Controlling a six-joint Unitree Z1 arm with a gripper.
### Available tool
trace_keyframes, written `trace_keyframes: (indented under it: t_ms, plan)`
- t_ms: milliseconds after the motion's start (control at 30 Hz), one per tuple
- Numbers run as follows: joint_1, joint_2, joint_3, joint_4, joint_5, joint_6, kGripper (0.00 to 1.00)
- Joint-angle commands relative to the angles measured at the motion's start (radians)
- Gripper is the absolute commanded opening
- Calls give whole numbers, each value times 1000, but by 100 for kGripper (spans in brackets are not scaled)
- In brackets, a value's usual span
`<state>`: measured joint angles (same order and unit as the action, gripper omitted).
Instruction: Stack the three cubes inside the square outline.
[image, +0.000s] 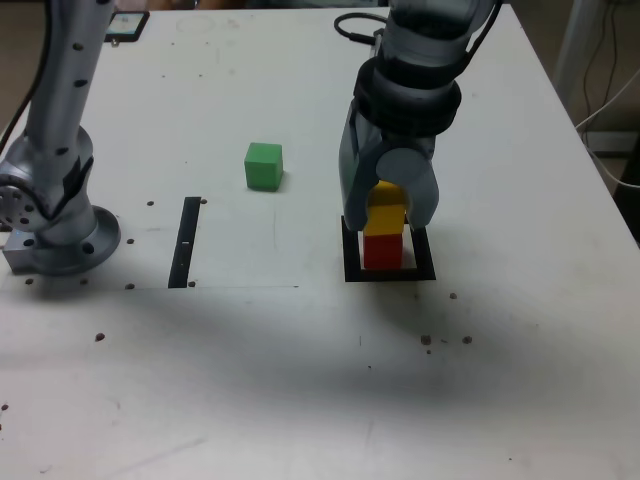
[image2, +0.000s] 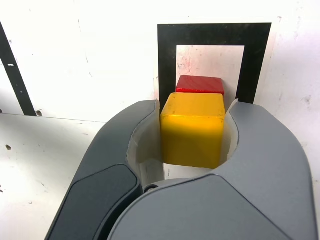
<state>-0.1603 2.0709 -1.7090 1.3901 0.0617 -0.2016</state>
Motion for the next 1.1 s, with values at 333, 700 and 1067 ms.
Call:
trace_keyframes:
  t_ms: [333, 700, 1067]
  plan:
    - [1, 5, 18, -6, -21, 5, 49]
    - [1, 0, 23, -5, 19, 8, 99]
    - [26, -123, 91, 6, 66, 38, 99]
